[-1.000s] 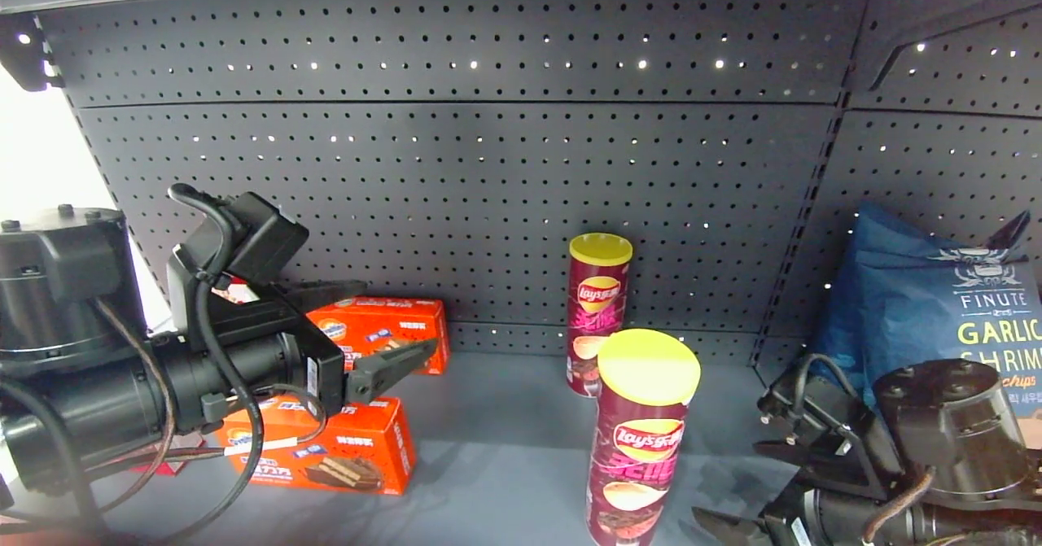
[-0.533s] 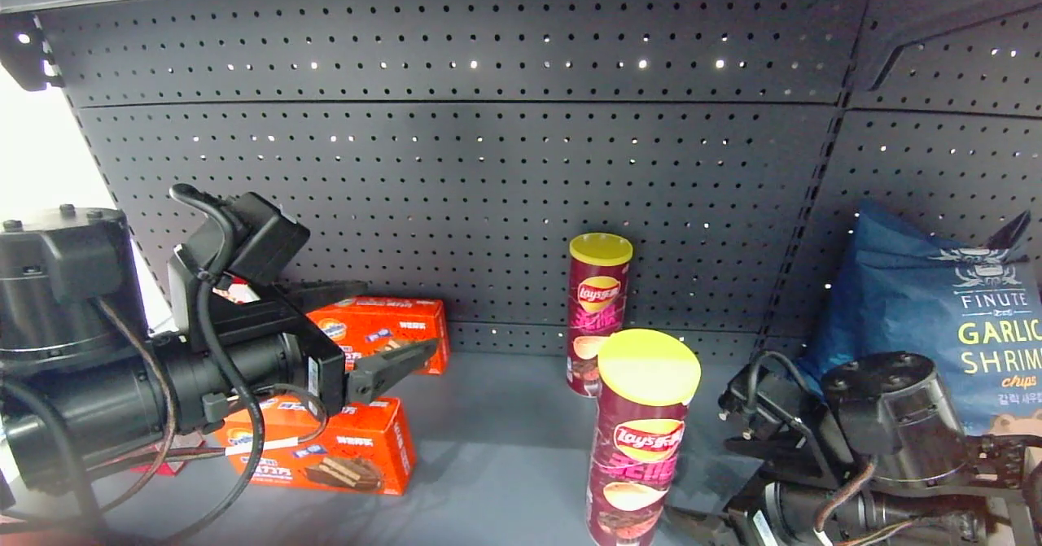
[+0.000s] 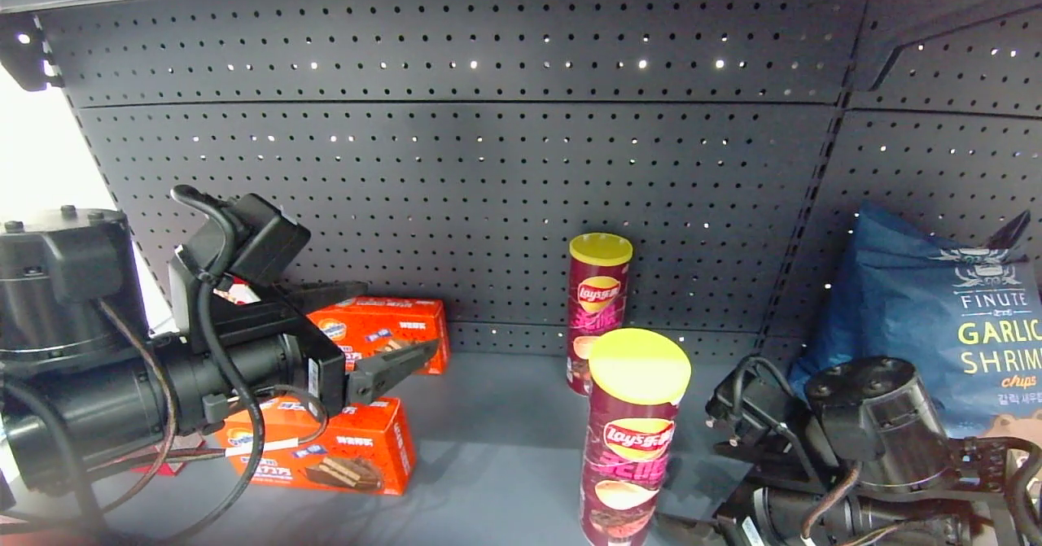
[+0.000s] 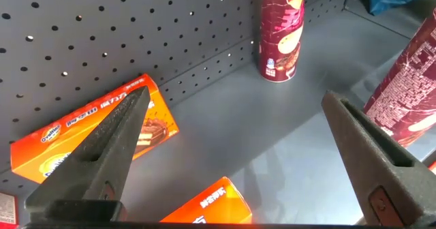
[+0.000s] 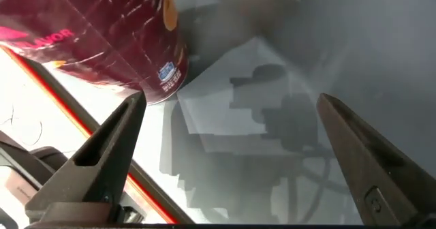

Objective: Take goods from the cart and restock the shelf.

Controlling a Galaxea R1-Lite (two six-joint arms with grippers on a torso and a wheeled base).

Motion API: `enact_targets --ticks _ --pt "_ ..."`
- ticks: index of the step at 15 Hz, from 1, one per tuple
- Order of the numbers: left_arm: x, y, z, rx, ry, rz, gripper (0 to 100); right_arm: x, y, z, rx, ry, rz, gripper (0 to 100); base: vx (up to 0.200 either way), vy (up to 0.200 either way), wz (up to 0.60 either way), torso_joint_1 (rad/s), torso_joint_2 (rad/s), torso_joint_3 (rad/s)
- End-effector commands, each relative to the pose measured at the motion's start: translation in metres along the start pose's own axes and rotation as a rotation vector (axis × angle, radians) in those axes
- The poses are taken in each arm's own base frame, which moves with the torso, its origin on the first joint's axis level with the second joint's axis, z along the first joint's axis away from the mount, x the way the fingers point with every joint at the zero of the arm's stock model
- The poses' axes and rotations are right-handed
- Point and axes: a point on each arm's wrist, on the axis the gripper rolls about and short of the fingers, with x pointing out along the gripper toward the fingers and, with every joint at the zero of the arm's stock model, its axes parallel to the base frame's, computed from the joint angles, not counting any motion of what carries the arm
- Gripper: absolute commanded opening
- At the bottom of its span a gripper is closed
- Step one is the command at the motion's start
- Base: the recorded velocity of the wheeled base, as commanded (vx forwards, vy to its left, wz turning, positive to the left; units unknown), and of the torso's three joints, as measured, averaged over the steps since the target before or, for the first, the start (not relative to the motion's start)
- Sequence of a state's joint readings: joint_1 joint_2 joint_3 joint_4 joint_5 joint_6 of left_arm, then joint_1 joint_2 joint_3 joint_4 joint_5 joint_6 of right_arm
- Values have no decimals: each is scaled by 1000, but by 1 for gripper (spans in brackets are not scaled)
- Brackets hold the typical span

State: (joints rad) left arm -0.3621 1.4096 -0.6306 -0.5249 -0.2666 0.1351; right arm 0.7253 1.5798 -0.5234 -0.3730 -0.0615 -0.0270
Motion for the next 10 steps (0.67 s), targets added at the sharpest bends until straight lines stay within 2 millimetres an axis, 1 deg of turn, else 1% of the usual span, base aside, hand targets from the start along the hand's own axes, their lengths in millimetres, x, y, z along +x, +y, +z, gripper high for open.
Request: enact_targets --ticks 1,5,6,9,10 --pt "0 0 0 0 1 0 100 2 1 1 -4 0 4 100 0 0 0 0 0 0" --pt "0 0 -1 -1 4 1 100 1 -3 -2 6 9 -15 100 0 0 0 0 0 0" --pt "0 0 -1 -1 4 1 100 1 -6 0 15 6 -27 100 0 0 0 0 0 0" --pt "1 0 -1 0 5 -1 100 4 -6 5 16 -7 -28 100 0 0 0 0 0 0" --pt "1 0 -1 -1 3 -1 100 7 -7 5 17 1 -29 100 0 0 0 0 0 0"
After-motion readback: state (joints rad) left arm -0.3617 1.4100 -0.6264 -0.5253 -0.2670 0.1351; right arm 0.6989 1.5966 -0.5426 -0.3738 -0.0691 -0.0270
